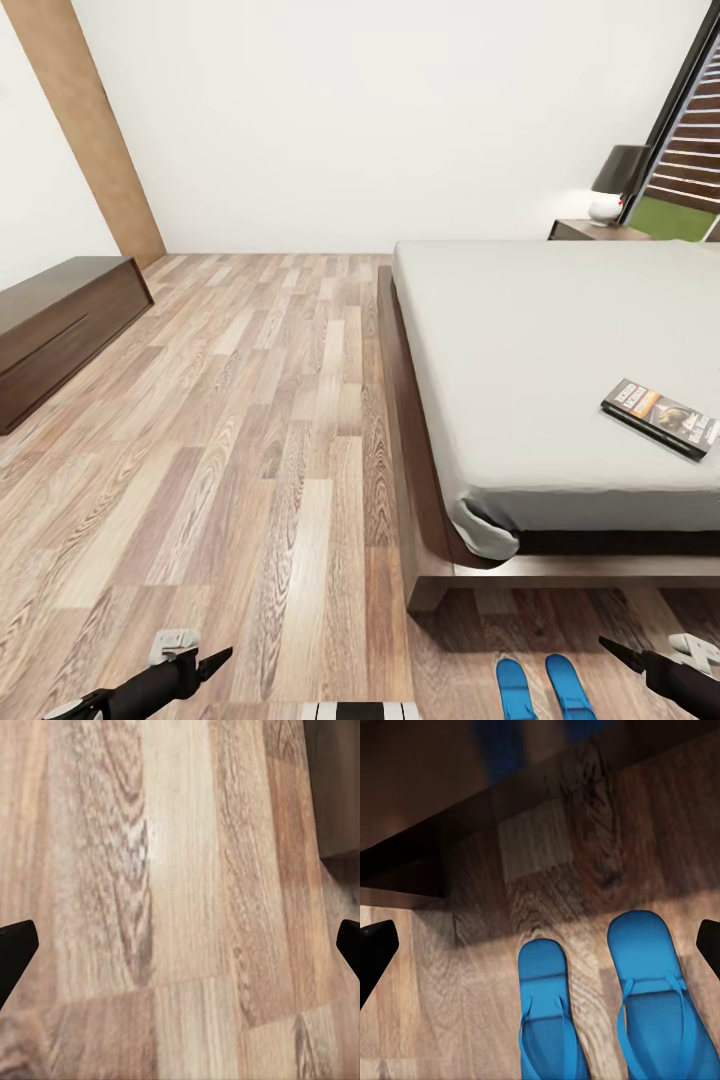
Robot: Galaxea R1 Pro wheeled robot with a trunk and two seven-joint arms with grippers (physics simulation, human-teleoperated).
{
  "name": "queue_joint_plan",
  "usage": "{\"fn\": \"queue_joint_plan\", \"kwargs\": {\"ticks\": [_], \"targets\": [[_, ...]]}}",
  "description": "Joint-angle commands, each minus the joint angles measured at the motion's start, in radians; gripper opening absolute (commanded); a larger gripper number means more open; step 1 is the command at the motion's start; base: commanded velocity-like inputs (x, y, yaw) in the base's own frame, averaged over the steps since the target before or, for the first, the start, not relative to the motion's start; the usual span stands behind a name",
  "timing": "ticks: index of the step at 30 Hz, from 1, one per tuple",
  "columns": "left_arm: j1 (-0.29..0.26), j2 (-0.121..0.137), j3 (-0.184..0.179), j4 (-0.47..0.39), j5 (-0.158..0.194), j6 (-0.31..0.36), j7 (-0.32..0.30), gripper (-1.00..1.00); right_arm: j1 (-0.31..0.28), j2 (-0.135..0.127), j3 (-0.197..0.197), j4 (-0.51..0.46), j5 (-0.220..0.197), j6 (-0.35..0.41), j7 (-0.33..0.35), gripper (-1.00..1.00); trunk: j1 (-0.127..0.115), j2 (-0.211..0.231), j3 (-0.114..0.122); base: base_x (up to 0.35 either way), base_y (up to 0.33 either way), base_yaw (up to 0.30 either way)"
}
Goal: In the bedroom, move the book from the bed onto either nightstand, and place the two sandals side by side next to the bed.
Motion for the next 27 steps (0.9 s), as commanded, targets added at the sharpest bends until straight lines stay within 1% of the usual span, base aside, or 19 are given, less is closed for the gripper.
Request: {"fn": "queue_joint_plan", "kwargs": {"ticks": [1,27], "targets": [[-0.001,-0.001,0.008,0.000,-0.011,-0.002,-0.005,1.00,-0.002,0.000,-0.006,0.004,0.004,-0.006,0.003,1.00,0.000,0.000,-0.001,0.000,0.000,0.000],[0.000,-0.001,0.008,0.000,-0.011,-0.001,-0.005,1.00,-0.001,0.001,-0.004,0.005,0.006,-0.006,0.002,1.00,0.000,0.000,-0.001,0.000,0.000,0.000]]}}
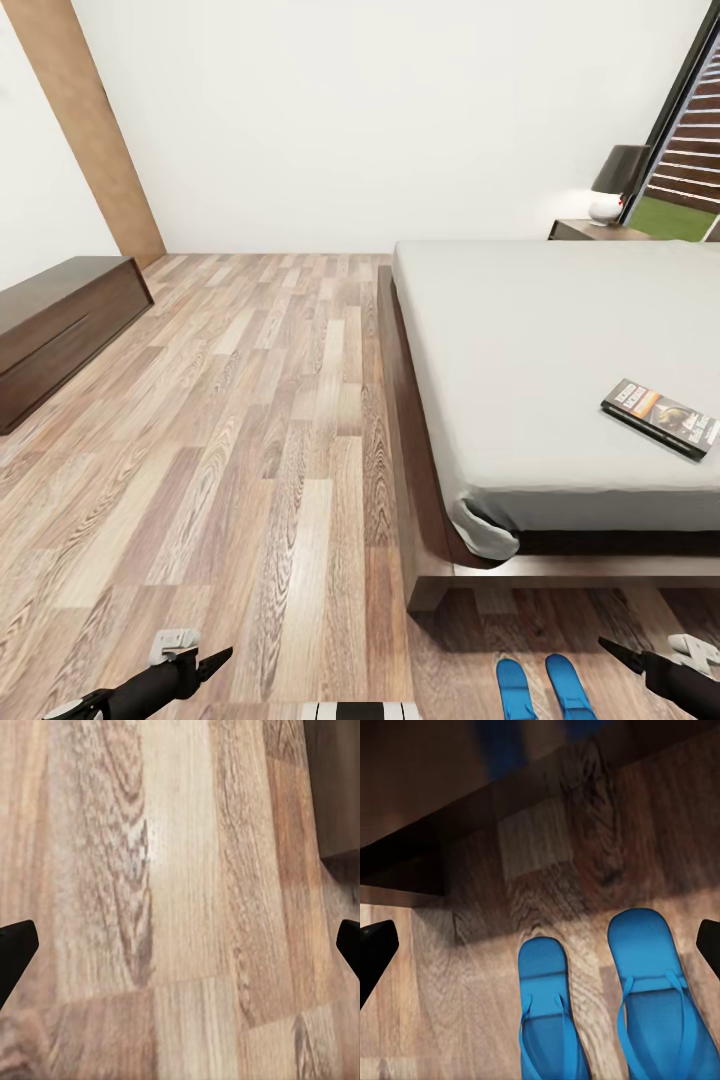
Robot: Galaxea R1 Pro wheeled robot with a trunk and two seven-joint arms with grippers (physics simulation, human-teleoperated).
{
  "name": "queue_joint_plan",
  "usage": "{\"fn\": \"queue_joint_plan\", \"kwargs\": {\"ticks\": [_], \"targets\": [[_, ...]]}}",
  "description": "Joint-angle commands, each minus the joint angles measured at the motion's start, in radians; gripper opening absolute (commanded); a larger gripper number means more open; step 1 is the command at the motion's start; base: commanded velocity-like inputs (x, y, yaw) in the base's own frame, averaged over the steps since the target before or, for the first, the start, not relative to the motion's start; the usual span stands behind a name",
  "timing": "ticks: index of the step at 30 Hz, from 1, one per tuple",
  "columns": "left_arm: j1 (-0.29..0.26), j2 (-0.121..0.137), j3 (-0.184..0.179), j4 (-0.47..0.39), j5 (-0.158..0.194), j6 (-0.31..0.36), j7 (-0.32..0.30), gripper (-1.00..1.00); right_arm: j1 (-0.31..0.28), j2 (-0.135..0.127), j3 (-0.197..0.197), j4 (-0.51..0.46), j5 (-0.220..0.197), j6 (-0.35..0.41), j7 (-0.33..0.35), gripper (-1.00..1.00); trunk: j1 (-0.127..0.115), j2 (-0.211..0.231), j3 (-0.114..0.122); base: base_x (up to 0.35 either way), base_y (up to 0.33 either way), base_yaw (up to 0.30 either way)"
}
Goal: In the bedroom, move the book from the bed onto either nightstand, and place the two sandals side by side next to the bed.
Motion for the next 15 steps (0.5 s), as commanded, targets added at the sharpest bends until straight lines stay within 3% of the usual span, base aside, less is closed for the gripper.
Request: {"fn": "queue_joint_plan", "kwargs": {"ticks": [1,15], "targets": [[-0.001,-0.001,0.008,0.000,-0.011,-0.002,-0.005,1.00,-0.002,0.000,-0.006,0.004,0.004,-0.006,0.003,1.00,-0.001,0.000,0.003,0.000,0.000,0.000],[-0.001,-0.001,0.007,0.000,-0.011,-0.002,-0.004,1.00,-0.003,0.000,-0.006,0.004,0.004,-0.006,0.003,1.00,-0.007,0.003,0.057,0.000,0.000,0.000]]}}
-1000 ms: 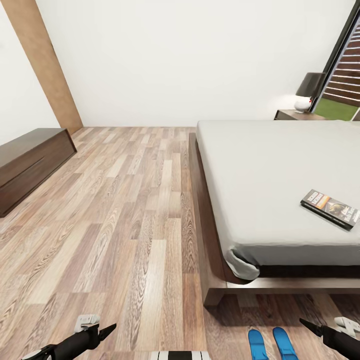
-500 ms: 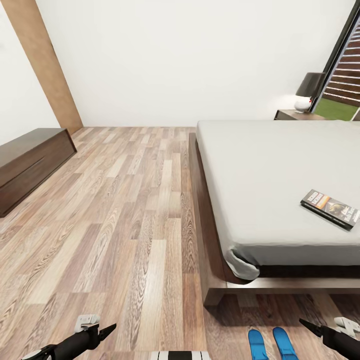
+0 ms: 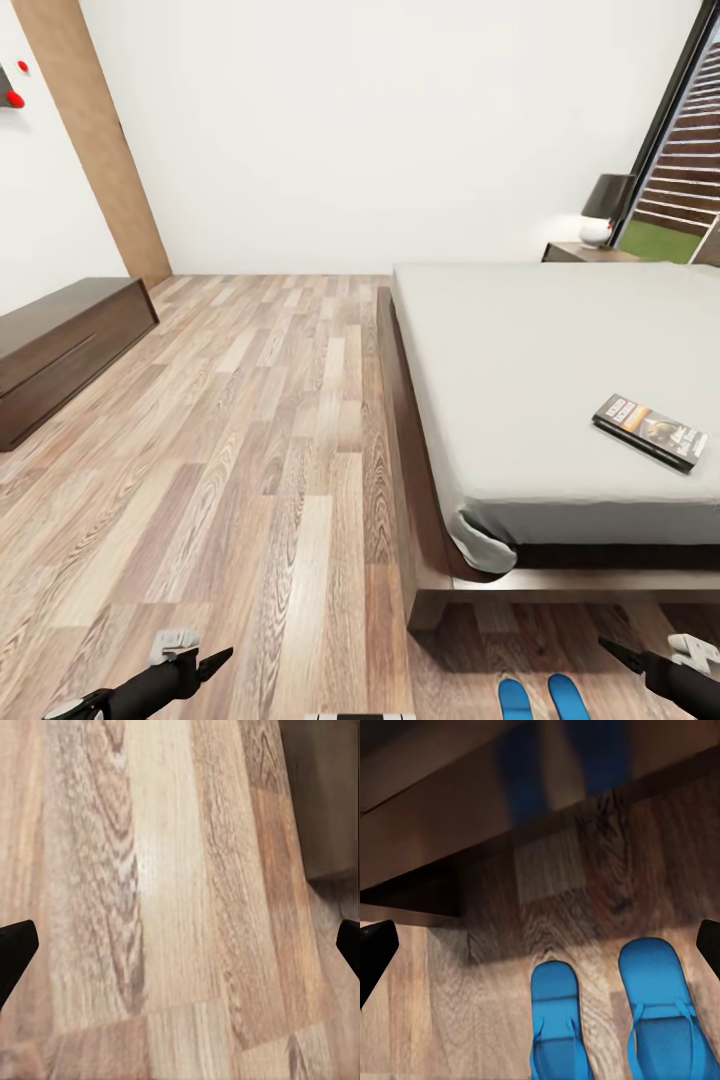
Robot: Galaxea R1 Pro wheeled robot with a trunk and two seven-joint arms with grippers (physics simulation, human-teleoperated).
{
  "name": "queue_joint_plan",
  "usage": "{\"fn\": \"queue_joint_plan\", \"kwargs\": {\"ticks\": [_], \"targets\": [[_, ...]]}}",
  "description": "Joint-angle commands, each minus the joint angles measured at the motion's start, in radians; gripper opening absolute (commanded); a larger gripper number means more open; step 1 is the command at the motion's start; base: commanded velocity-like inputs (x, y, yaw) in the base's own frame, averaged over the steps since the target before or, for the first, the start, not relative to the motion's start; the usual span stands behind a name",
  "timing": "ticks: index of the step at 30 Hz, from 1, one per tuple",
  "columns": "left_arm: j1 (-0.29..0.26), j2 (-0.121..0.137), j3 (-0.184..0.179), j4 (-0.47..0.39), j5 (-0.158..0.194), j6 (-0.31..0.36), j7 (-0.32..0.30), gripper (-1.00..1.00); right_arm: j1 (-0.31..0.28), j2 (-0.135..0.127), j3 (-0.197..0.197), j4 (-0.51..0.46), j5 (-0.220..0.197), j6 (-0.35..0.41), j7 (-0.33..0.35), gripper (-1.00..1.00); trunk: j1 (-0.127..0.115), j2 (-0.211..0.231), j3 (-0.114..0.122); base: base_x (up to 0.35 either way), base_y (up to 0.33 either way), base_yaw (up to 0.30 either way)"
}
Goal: In the bedroom, move the book from the bed onto either nightstand, and place the two sandals side by side next to the bed.
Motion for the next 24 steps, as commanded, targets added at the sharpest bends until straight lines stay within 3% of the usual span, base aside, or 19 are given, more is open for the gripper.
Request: {"fn": "queue_joint_plan", "kwargs": {"ticks": [1,9,24], "targets": [[-0.001,-0.001,0.008,0.000,-0.011,-0.002,-0.005,1.00,-0.002,0.000,-0.005,0.004,0.004,-0.006,0.003,1.00,-0.001,0.000,0.003,0.000,0.000,0.000],[-0.001,-0.001,0.008,0.000,-0.011,-0.002,-0.005,1.00,-0.001,0.015,-0.005,0.004,0.005,-0.006,0.003,1.00,-0.004,0.002,0.034,0.000,0.000,0.000],[0.000,-0.002,0.008,0.000,-0.012,-0.002,-0.004,1.00,-0.001,0.021,-0.005,0.004,0.005,-0.006,0.003,1.00,-0.017,0.018,0.091,0.000,0.000,0.000]]}}
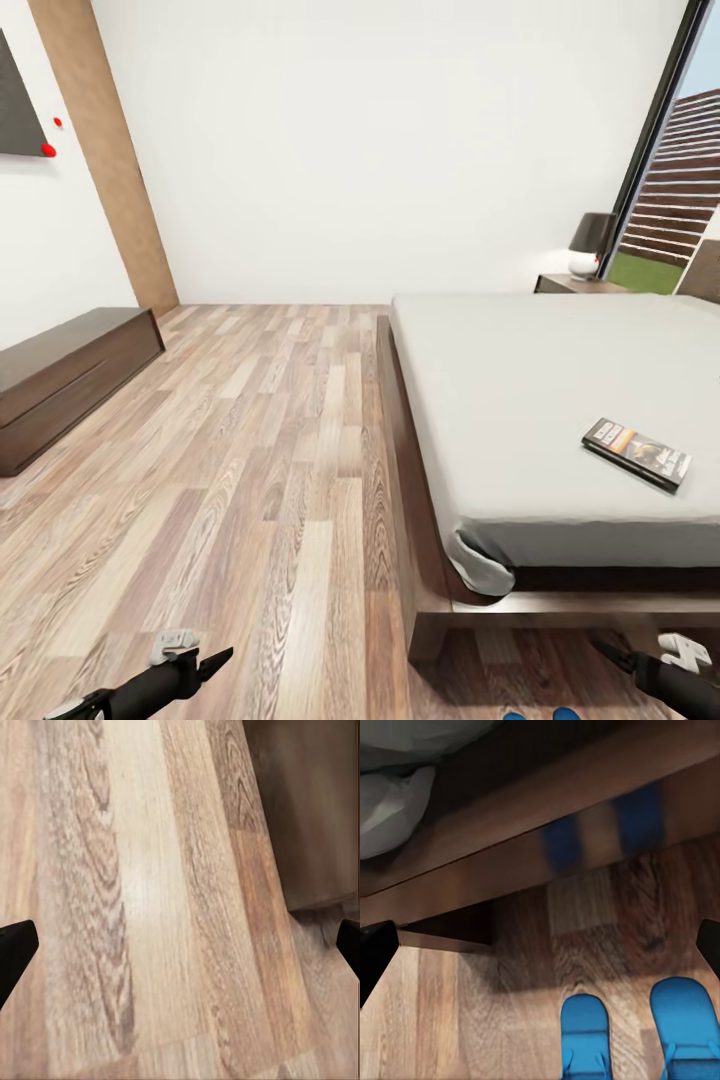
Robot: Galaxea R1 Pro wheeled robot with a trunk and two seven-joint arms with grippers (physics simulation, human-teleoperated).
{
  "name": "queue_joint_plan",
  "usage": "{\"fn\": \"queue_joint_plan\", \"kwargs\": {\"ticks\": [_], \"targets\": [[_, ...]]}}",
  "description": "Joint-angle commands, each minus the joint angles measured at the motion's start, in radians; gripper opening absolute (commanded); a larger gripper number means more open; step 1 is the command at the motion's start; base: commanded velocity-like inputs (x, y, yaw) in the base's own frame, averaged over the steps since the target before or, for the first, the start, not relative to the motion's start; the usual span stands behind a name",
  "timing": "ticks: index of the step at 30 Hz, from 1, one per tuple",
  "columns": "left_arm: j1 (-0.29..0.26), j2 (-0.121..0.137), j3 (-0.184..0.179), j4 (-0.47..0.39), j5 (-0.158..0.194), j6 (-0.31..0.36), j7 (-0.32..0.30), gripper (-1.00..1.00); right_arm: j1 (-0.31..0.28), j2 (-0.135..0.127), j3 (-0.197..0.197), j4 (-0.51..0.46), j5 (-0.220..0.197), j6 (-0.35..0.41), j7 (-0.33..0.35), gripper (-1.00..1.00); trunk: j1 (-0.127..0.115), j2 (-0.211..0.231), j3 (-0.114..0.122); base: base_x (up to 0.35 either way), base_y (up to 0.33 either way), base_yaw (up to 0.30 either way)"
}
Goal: In the bedroom, move the book from the bed onto either nightstand, and place the two sandals side by side next to the bed.
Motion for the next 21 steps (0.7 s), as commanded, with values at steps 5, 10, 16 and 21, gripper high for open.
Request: {"fn": "queue_joint_plan", "kwargs": {"ticks": [5,10,16,21], "targets": [[0.000,-0.001,0.008,0.000,-0.011,-0.002,-0.005,1.00,-0.002,0.000,-0.005,0.004,0.005,-0.006,0.003,1.00,-0.019,0.035,0.015,0.000,0.000,0.000],[-0.001,-0.001,0.007,0.000,-0.011,-0.002,-0.005,1.00,-0.002,0.024,-0.005,0.004,0.006,-0.007,0.002,1.00,-0.039,0.070,0.030,0.000,0.000,0.000],[0.000,-0.004,0.006,0.001,-0.012,-0.002,-0.004,1.00,-0.001,0.126,-0.005,0.003,0.008,-0.009,-0.001,1.00,-0.062,0.112,0.049,0.000,0.000,0.000],[0.000,-0.006,0.005,0.001,-0.013,-0.002,-0.004,1.00,-0.001,0.172,-0.005,0.004,0.008,-0.009,-0.046,1.00,-0.081,0.147,0.065,0.000,0.000,0.000]]}}
